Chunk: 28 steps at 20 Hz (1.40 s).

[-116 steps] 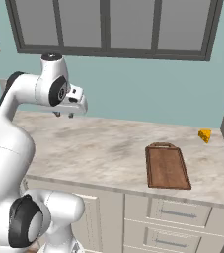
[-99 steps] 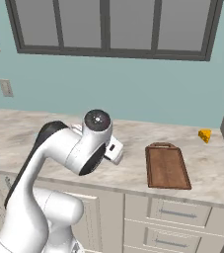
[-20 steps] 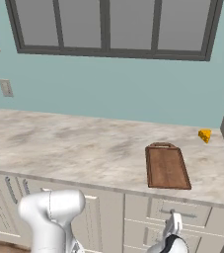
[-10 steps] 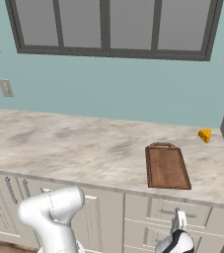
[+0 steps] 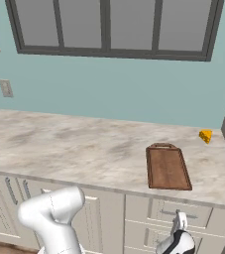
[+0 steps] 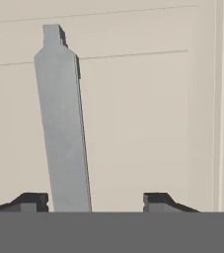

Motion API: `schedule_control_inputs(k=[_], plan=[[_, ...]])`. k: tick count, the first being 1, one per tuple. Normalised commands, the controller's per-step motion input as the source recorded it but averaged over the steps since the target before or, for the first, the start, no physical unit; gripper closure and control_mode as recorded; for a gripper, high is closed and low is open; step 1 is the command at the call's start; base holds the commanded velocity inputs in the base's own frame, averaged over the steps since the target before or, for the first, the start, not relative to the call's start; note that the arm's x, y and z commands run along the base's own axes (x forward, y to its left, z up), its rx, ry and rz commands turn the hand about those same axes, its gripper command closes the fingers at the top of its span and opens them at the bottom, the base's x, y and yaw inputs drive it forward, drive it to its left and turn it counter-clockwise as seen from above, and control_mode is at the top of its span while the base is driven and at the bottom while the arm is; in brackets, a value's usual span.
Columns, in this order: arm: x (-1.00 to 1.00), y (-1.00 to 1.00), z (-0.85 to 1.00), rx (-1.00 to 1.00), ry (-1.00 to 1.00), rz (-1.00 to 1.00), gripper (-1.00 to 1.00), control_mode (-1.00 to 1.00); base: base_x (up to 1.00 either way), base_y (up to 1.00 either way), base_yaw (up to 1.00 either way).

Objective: Open the drawer on the right and place the cutting tools on the cutting board.

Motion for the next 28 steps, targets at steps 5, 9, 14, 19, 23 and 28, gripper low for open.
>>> schedule_control_inputs(k=[5,9,14,19,23,28], plan=[[0.25,-0.01,-0.01,0.00,0.00,-0.01,-1.00,-1.00,0.00,0.00,0.00],[-0.15,-0.10,0.00,0.00,-0.07,0.00,-1.00,-1.00,0.00,0.00,0.00],[0.04,-0.03,0.04,0.00,-0.05,0.00,-1.00,-1.00,0.00,0.00,0.00],[0.13,0.00,0.02,0.00,-0.01,0.00,-1.00,-1.00,0.00,0.00,0.00],[0.27,0.00,0.00,0.00,0.00,0.00,-1.00,-1.00,0.00,0.00,0.00],[0.20,0.00,0.00,0.00,0.00,0.00,1.00,-1.00,0.00,0.00,0.00]])
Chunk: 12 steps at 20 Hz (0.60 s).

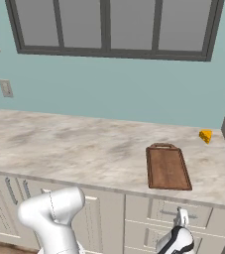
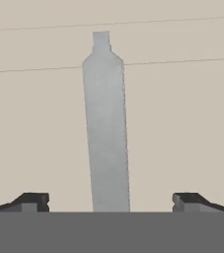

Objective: Open the drawer on the right and place the cutting tools on the cutting board.

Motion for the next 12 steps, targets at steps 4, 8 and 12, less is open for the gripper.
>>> schedule_control_inputs(k=[4,8,12], plan=[[0.04,0.00,0.00,0.00,0.00,0.00,1.00,-1.00,0.00,0.00,0.00],[0.00,0.00,0.00,0.00,0.00,0.00,1.00,-1.00,0.00,0.00,0.00],[0.00,0.00,0.00,0.00,0.00,0.00,1.00,-1.00,0.00,0.00,0.00]])
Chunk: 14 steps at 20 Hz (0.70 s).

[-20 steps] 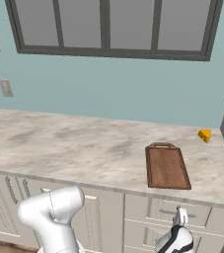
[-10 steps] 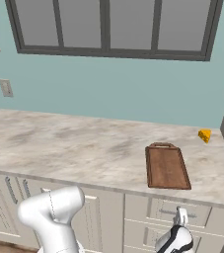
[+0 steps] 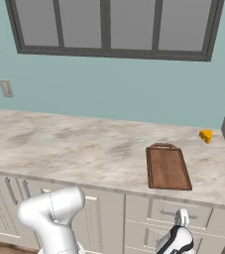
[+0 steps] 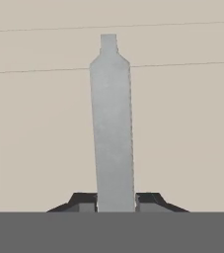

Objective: Open the drawer on the right and place the cutting tools on the cutting board.

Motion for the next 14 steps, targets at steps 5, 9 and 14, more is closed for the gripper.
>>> schedule_control_inputs(k=[5,9,14], plan=[[-0.11,0.00,0.00,0.00,0.00,0.00,1.00,-1.00,0.00,0.00,0.00],[-0.54,-0.20,-0.04,0.00,0.00,0.00,1.00,-1.00,0.00,0.00,0.00],[-0.62,-0.31,-0.06,0.00,0.00,0.00,1.00,-1.00,0.00,0.00,0.00]])
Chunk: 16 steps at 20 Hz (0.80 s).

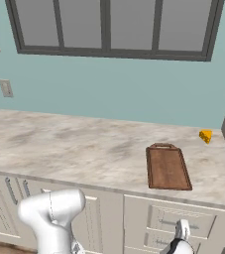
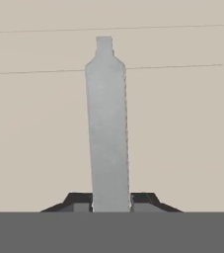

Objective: Open the drawer on the right and place the cutting tools on the cutting board.

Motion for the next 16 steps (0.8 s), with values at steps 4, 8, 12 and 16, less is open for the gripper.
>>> schedule_control_inputs(k=[4,8,12,16], plan=[[-0.68,-0.37,-0.10,0.00,0.00,0.00,1.00,-1.00,0.00,0.00,0.00],[-0.81,-0.43,-0.16,-0.01,0.00,-0.01,1.00,-1.00,0.00,0.00,0.00],[-0.92,-0.47,-0.21,-0.01,0.00,-0.01,1.00,-1.00,0.00,0.00,0.00],[-0.99,-0.48,-0.27,-0.03,0.00,0.00,1.00,-1.00,0.00,0.00,0.00]])
